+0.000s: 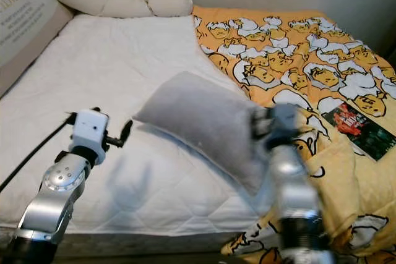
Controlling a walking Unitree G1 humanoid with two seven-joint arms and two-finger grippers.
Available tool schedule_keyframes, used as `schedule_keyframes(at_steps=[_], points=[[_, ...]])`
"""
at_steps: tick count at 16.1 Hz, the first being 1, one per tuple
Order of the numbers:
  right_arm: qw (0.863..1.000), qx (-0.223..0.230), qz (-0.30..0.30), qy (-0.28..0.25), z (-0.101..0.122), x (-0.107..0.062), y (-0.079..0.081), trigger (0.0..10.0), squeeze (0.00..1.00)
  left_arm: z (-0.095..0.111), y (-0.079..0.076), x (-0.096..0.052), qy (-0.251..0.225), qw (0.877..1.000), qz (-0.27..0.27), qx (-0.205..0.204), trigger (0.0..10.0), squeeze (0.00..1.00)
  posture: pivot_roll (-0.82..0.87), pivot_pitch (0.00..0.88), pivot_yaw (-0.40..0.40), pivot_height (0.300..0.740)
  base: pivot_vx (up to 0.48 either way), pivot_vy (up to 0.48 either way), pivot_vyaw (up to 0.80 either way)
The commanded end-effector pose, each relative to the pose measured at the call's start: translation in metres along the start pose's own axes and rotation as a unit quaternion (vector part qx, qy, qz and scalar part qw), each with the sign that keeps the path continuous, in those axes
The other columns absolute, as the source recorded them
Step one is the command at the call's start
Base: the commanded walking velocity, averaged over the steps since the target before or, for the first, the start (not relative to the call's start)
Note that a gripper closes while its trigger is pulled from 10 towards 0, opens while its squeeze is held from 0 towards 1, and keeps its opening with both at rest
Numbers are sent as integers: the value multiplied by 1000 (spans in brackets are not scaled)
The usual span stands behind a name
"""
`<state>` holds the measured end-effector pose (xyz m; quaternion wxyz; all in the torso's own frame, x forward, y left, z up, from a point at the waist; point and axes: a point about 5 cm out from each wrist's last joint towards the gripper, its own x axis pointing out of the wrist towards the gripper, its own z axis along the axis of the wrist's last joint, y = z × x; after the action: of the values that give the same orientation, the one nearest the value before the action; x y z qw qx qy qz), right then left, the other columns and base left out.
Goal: Clean up the room
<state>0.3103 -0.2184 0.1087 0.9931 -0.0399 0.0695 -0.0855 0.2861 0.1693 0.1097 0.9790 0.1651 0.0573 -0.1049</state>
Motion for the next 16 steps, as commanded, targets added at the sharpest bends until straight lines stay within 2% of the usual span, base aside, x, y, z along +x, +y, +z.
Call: schedule_keyframes(at_steps=[1, 3, 4, 5, 7, 8, 10, 12, 13, 14, 16], points=[[1000, -12, -19, 1, 2, 6, -9, 10000, 0, 6, -4, 6, -4, 999, -32, 23, 10000, 357, 65, 0, -17, 740, 0, 0, 0], [995, -80, -57, 15, 6, 17, -37, 10000, 0, 3, -8, 17, 20, 992, -93, 85, 10000, 357, 61, 0, -17, 740, 0, 0, 0], [992, -109, -61, 28, 4, 19, -44, 10000, 0, 1, -10, 20, 30, 987, -112, 109, 10000, 357, 61, 0, -17, 740, 0, 0, 0], [974, -211, -22, 80, -11, 21, -49, 10000, 0, -5, -18, 29, 54, 972, -155, 165, 10000, 361, 57, 0, -20, 740, 0, 0, 0], [953, -256, 90, 135, -33, 13, -28, 10000, 0, -5, -29, 37, 63, 963, -183, 187, 10000, 357, 52, 0, -22, 740, 0, 0, 0], [949, -253, 125, 141, -37, 10, -19, 10000, 0, -5, -35, 39, 64, 960, -195, 190, 10000, 361, 54, 0, -25, 740, 0, 0, 0], [944, -207, 223, 128, -36, 3, 16, 10000, 0, -5, -52, 49, 72, 952, -224, 197, 10000, 361, 61, 0, -36, 740, 0, 0, 0], [924, -190, 314, 111, -29, -6, 44, 10000, 0, -3, -71, 61, 83, 941, -259, 204, 10000, 361, 63, 0, -41, 740, 0, 0, 0], [912, -184, 349, 109, -25, -11, 53, 10000, 0, -3, -79, 65, 89, 937, -271, 200, 10000, 361, 61, 0, -43, 740, 0, 0, 0], [894, -170, 401, 105, -18, -20, 66, 10000, 0, -4, -95, 70, 101, 930, -289, 204, 10000, 369, 57, 0, -39, 740, 0, 0, 0], [888, -150, 424, 99, -10, -27, 71, 10000, 0, 2, -102, 75, 90, 932, -282, 210, 10000, 373, 42, 0, -21, 740, 0, 0, 0]])
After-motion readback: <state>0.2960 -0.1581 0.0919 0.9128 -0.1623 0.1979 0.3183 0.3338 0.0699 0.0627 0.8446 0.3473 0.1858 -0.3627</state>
